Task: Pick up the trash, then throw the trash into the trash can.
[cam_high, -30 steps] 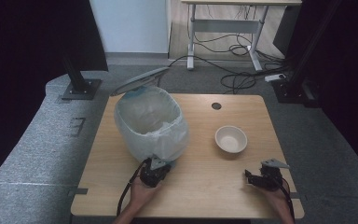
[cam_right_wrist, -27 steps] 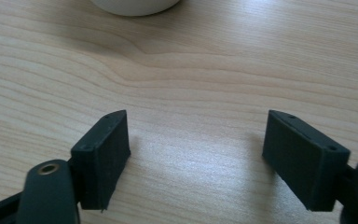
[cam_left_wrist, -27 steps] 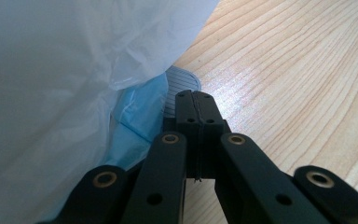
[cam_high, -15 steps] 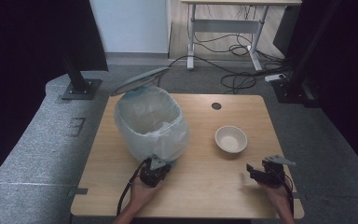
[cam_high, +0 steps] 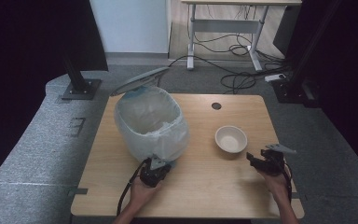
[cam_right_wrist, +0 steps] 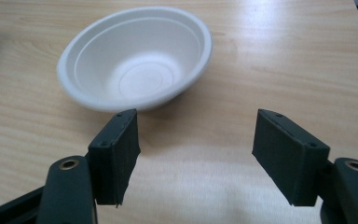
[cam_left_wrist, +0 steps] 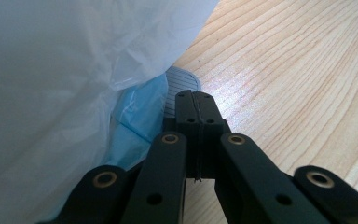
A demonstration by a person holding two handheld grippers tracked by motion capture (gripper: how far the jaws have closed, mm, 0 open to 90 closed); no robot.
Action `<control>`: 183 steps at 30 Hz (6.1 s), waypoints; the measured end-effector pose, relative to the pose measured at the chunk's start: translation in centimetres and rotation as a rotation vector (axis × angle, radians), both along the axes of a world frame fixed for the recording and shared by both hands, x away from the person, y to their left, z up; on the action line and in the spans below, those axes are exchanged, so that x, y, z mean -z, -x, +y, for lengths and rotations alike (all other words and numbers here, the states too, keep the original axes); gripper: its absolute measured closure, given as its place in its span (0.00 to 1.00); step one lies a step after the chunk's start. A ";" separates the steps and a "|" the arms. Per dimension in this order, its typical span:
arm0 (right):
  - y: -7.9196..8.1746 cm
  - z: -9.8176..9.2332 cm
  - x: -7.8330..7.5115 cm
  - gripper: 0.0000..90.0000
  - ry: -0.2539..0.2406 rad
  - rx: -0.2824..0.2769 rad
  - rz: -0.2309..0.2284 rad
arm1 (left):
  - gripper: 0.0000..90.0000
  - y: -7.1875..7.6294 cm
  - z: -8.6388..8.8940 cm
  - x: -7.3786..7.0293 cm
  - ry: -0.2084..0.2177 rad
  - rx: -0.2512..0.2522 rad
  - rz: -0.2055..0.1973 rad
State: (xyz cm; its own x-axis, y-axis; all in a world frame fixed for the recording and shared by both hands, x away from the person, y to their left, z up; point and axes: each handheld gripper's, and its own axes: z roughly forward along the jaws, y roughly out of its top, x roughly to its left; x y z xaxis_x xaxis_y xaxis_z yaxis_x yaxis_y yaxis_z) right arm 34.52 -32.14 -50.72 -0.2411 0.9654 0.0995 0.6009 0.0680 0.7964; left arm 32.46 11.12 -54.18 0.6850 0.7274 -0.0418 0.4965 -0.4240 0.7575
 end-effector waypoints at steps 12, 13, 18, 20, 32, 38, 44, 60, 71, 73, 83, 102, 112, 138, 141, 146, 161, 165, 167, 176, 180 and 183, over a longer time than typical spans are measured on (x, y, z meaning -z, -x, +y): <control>-3.8 1.2 -0.6 0.37 0.040 0.014 0.033 | 1.00 0.0 0.0 0.0 -0.003 0.006 -0.001; -4.1 1.3 -0.6 0.38 0.036 0.015 0.032 | 1.00 0.0 0.0 0.0 -0.003 0.006 -0.001; -5.8 1.9 -0.5 0.38 0.059 0.028 0.051 | 1.00 0.0 0.0 0.0 -0.001 0.006 -0.002; -6.3 2.1 -0.5 0.39 0.060 0.029 0.050 | 1.00 0.0 0.0 0.0 -0.001 0.007 -0.002; -7.7 2.7 1.1 0.39 0.088 0.036 0.092 | 1.00 0.0 0.1 0.0 -0.003 0.010 -0.003; -7.4 2.3 1.7 0.41 0.069 0.043 0.122 | 1.00 0.0 0.1 0.0 -0.001 0.009 -0.004; -7.1 2.3 1.8 0.47 0.069 0.025 0.158 | 1.00 0.0 0.1 0.0 -0.001 0.009 -0.004; -5.9 2.0 0.2 0.87 0.002 -0.013 0.150 | 1.00 0.0 0.1 0.0 0.000 0.010 -0.004; -3.7 0.3 -0.6 0.92 -0.160 -0.040 0.106 | 1.00 0.0 0.1 0.0 0.000 0.011 -0.005; -3.2 0.0 -0.8 0.93 -0.180 -0.043 0.090 | 1.00 0.0 0.1 0.0 0.000 0.011 -0.006; -1.3 -0.9 -1.8 0.93 -0.299 -0.051 0.008 | 1.00 0.0 0.1 0.1 0.004 0.009 -0.006; 0.0 -1.4 -3.4 0.93 -0.358 -0.059 -0.061 | 1.00 0.1 0.1 0.1 0.006 0.005 -0.009; 0.4 -1.4 -4.3 0.93 -0.374 -0.072 -0.089 | 1.00 0.0 0.1 0.1 0.006 0.006 -0.008; 1.3 -0.7 -7.8 0.93 -0.403 -0.123 -0.193 | 1.00 0.1 0.1 0.1 0.005 0.005 -0.010; 1.2 -0.4 -8.1 0.93 -0.405 -0.126 -0.199 | 1.00 0.1 0.1 0.1 0.005 0.006 -0.010; 1.0 0.1 -8.7 0.93 -0.406 -0.133 -0.207 | 1.00 0.1 0.1 0.1 0.008 0.006 -0.009; 1.6 1.0 -11.7 0.93 -0.391 -0.159 -0.260 | 1.00 0.1 0.1 0.1 0.009 0.005 -0.008; 1.8 1.4 -12.5 0.93 -0.387 -0.173 -0.276 | 1.00 0.1 0.1 0.1 0.008 0.005 -0.008; 1.8 1.6 -12.8 0.93 -0.387 -0.179 -0.281 | 1.00 0.1 0.1 0.1 0.009 0.006 -0.007; 1.5 2.3 -13.5 0.93 -0.404 -0.196 -0.287 | 1.00 0.1 0.1 0.1 0.010 0.006 -0.006; 1.4 2.7 -13.9 0.93 -0.399 -0.203 -0.293 | 1.00 0.1 0.1 0.1 0.009 0.006 -0.008; 1.4 2.9 -14.1 0.93 -0.398 -0.205 -0.295 | 1.00 0.0 0.1 0.1 0.010 0.006 -0.006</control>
State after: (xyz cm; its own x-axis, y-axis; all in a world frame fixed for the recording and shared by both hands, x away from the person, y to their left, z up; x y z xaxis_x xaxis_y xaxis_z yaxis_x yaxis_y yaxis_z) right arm 33.14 -29.26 -36.63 -0.4939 0.7967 0.3482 0.3542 -0.1814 0.9174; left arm 32.42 11.23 -54.30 0.6897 0.7227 -0.0449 0.4890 -0.4192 0.7649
